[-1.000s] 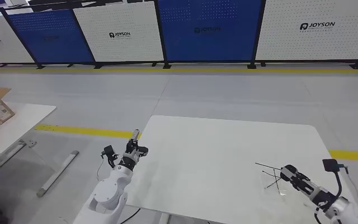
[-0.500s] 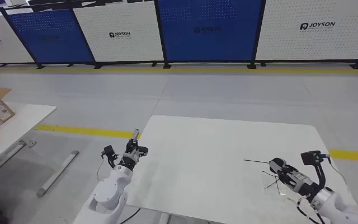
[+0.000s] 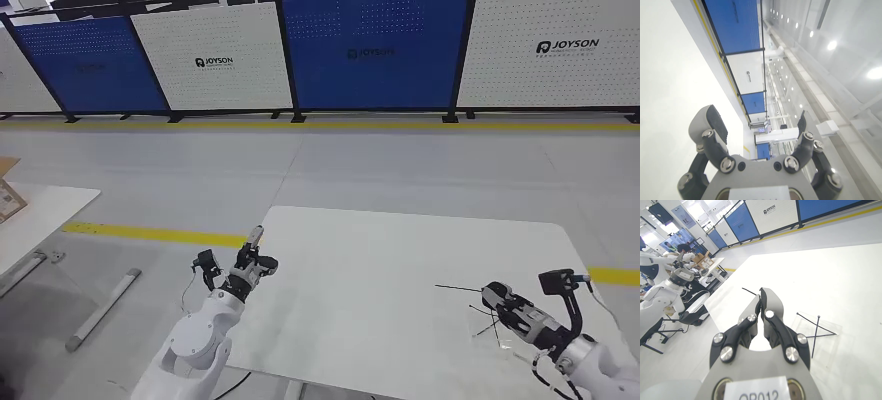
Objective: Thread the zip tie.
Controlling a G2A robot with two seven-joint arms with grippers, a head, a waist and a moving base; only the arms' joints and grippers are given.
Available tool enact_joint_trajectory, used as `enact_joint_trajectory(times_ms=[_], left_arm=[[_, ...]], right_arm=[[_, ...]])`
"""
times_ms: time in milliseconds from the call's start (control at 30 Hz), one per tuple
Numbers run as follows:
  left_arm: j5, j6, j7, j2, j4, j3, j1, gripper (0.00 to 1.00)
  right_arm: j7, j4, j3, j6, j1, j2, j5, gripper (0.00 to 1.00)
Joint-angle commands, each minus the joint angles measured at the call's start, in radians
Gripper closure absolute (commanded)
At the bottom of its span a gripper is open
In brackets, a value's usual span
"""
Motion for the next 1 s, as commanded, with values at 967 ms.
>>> enact_joint_trajectory(times_ms=[967], left_arm=[[0.023, 0.085, -0.108, 0.002, -0.038, 0.058, -0.025, 0.0]], right_arm=[[-0.457, -0.031, -0.165, -0.043, 0.045, 0.001, -0.608, 1.0]])
